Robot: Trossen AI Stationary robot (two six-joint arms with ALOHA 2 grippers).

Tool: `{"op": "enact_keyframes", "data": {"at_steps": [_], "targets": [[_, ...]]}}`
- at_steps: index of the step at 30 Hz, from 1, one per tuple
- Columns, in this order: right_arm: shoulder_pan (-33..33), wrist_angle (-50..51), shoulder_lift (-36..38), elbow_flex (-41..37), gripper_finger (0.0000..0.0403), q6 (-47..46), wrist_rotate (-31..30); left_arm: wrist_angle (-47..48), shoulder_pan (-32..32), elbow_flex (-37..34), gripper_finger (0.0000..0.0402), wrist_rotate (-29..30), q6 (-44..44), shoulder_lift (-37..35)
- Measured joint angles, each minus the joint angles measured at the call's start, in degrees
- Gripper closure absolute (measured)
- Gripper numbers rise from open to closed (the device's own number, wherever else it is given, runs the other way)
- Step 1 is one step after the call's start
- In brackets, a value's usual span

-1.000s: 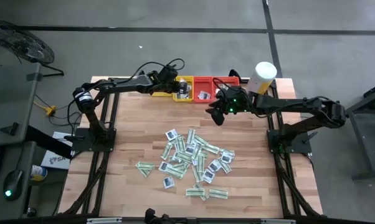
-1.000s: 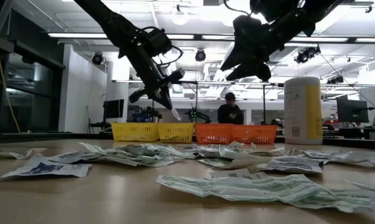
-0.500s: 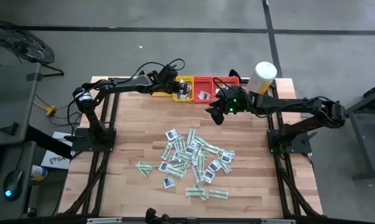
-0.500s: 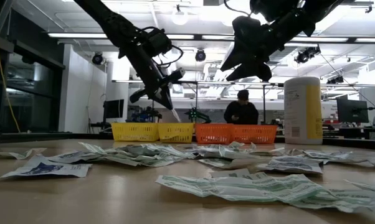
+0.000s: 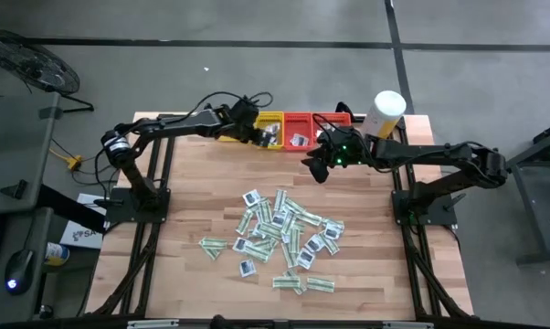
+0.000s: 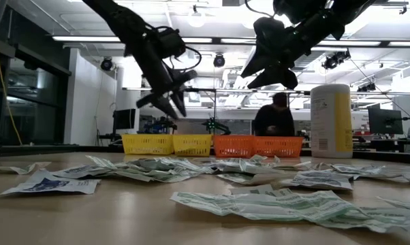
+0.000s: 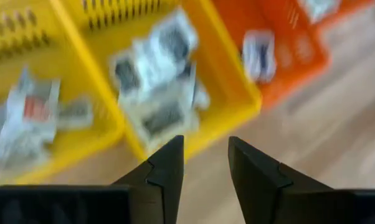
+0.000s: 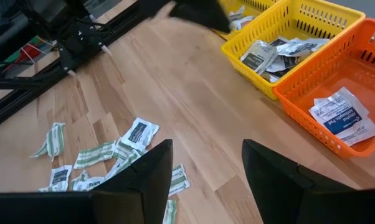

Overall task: Pick & Place First Aid Supplies
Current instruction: Put the gray packet into the right yellow bin

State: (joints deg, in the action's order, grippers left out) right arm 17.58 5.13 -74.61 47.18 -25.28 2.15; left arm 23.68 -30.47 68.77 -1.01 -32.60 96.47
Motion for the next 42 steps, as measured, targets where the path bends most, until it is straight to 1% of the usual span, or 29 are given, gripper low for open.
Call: {"op": "enact_keyframes", "data": {"at_steps": [5,8,10,14,16,21,24,30,33,42], "targets": [[0.0,0.06,0.0,0.0,0.0217,0.0,0.31,12.3,4.19,-0.13,0.0276,-0.91,5.75,-3.24],[0.0,0.07,0.0,0.0,0.0217,-0.18,0.31,13.43,6.78,-2.89,0.0276,-4.62,6.37,-5.26],[0.0,0.07,0.0,0.0,0.0217,-0.59,0.31,12.55,8.0,-5.89,0.0276,-7.41,4.74,-6.66],[0.0,0.06,0.0,0.0,0.0217,-0.85,0.22,7.65,9.73,-13.52,0.0276,-9.71,-0.97,-9.4],[0.0,0.04,0.0,0.0,0.0217,-0.87,-0.06,3.91,10.09,-17.29,0.0276,-12.18,-4.41,-10.89],[0.0,0.04,0.0,0.0,0.0217,-1.66,-0.11,-3.44,10.38,-24.43,0.0276,-15.38,-11.37,-13.62],[0.0,0.04,0.0,0.0,0.0217,-2.38,-0.15,-3.74,10.27,-26.64,0.0274,-15.59,-13.54,-13.91],[0.0,0.02,0.0,-0.02,0.0217,-3.04,-0.2,-4.75,10.38,-29.39,0.0274,-18.04,-14.03,-13.95],[0.0,0.02,0.0,-0.01,0.0217,-3.12,-0.21,-8.1,10.38,-31.04,0.0274,-19.78,-14.5,-13.94],[0.0,0.0,0.0,-0.02,0.0217,-3.26,-0.24,-20.24,10.25,-39.08,0.0274,-19.72,-20.11,-13.93]]}}
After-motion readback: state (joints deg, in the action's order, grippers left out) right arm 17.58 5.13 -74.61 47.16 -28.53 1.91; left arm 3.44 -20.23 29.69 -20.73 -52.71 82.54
